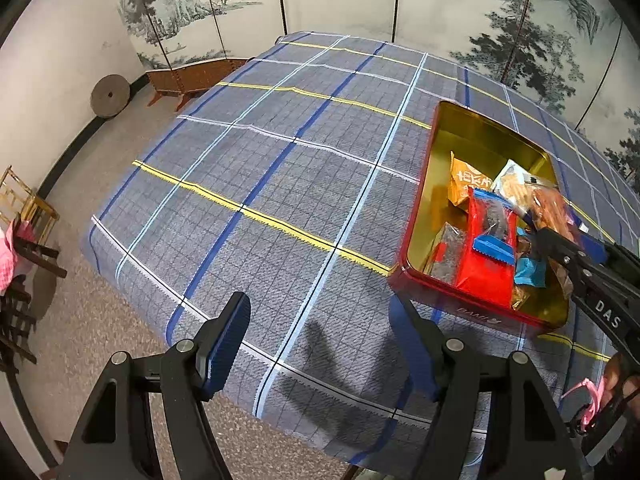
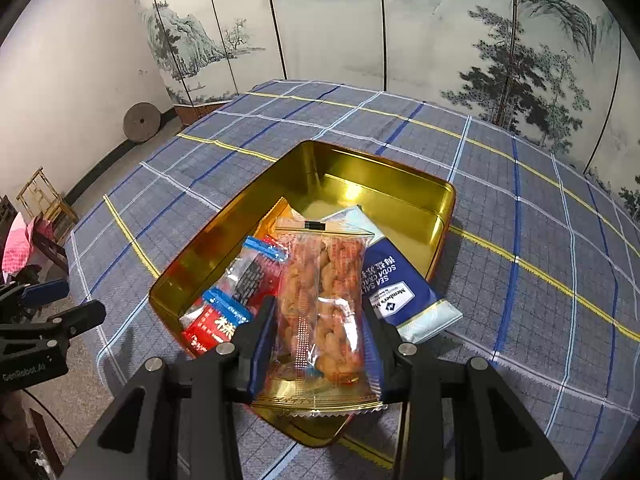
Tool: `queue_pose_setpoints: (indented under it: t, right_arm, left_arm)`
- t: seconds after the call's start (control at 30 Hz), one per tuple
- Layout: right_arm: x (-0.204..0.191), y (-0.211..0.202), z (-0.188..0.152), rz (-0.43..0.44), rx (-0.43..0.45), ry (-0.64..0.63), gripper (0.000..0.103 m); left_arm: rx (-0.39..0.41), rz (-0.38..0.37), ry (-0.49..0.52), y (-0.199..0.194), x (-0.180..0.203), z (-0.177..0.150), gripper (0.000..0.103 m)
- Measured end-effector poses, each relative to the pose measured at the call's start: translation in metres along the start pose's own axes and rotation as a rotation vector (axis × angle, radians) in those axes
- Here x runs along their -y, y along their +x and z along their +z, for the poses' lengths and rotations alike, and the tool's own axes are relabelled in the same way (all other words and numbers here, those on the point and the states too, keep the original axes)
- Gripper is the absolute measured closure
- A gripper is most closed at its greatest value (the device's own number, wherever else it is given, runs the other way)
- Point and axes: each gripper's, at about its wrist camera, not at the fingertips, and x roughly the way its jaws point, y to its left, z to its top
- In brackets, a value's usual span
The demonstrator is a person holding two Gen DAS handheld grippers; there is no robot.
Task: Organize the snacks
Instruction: 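Carry the twisted-dough bag into the gold tin and open the right gripper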
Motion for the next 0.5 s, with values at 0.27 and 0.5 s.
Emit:
queue_pose_setpoints:
  t: [0.27,0.5]
  right_arm:
    - [-0.004,0.016,0.0,0.005,-0.017,-0.008,0.063]
    - [-0.01,0.019,-0.002,-0.012,-0.015,-0.031,0.062]
  left_arm:
    - [-0.009,0.0,0.003,0.0,0.003,-0.001,0.034]
    - [-0.01,-0.005,0.012,-0.002,0.009,-0.002,0.034]
